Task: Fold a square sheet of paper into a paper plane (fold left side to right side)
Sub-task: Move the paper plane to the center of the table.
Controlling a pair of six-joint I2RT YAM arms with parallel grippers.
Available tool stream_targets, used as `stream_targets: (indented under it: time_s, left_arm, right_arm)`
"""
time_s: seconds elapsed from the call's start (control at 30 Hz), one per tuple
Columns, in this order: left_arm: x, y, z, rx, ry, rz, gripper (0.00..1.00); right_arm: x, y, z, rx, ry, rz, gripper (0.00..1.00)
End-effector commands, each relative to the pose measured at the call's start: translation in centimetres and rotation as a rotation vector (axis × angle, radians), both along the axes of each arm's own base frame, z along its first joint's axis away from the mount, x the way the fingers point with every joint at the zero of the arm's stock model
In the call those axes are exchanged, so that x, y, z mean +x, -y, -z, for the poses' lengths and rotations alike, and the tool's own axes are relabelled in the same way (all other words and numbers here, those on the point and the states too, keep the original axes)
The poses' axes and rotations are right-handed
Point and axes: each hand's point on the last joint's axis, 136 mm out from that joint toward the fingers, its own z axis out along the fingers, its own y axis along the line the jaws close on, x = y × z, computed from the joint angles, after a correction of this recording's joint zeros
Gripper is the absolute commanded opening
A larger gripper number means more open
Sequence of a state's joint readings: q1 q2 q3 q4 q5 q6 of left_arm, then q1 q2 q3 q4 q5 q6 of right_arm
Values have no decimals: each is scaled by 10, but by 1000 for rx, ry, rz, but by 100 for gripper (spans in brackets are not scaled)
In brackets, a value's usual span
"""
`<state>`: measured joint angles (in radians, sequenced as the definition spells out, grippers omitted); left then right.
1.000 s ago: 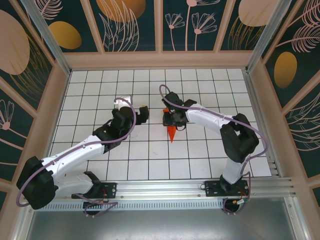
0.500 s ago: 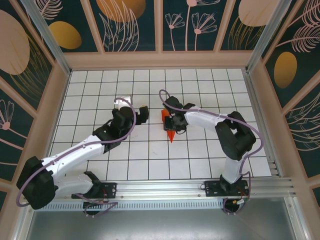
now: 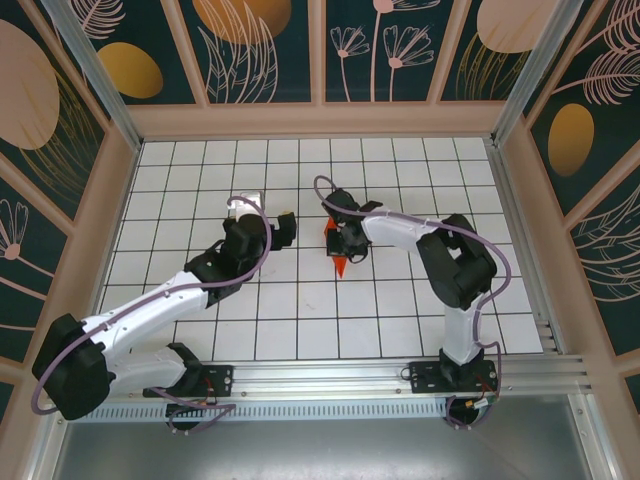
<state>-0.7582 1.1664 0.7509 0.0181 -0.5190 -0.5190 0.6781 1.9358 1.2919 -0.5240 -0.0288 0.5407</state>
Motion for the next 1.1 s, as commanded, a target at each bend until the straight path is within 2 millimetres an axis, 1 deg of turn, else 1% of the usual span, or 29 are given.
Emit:
stream_targets:
  time_s: [0.0,0.1,0.2,0.27,0.43,0.53,0.7,0.87,0.97,1.07]
  left_arm:
    - [-3,-13,-4,19,26,-33,99]
    - [-5,-16,-4,22,32,-37,98]
    - [-6,-17,-4,26,32,-35,99]
    - [-7,-17,-3,34,32,-31,99]
    - [-6,-17,-3,46,32,-28,98]
    - [-6,-17,-2,47,32,-28,99]
    - [-5,-17,-2,51,31,-28,98]
    - [-5,-16,-2,55,31,-26,99]
    - [-5,-16,-2,54,31,-28,99]
    - [-5,-16,-3,52,31,-26,98]
  right_arm:
    - [23,11,-11,-46,9,63,5]
    - [39,12,-13,-105,8,90,5]
    - [53,3,-12,-112,11,81,5]
    - [62,0,-10,-139,14,70,5]
    - [77,-6,-1,-182,5,37,5]
    - [79,-7,8,-196,-9,22,5]
    - [80,-10,17,-188,-22,3,7]
    - [77,-14,23,-177,-40,-14,12]
    - [77,-14,21,-184,-40,-19,14]
    - [79,-14,12,-180,-24,-20,15]
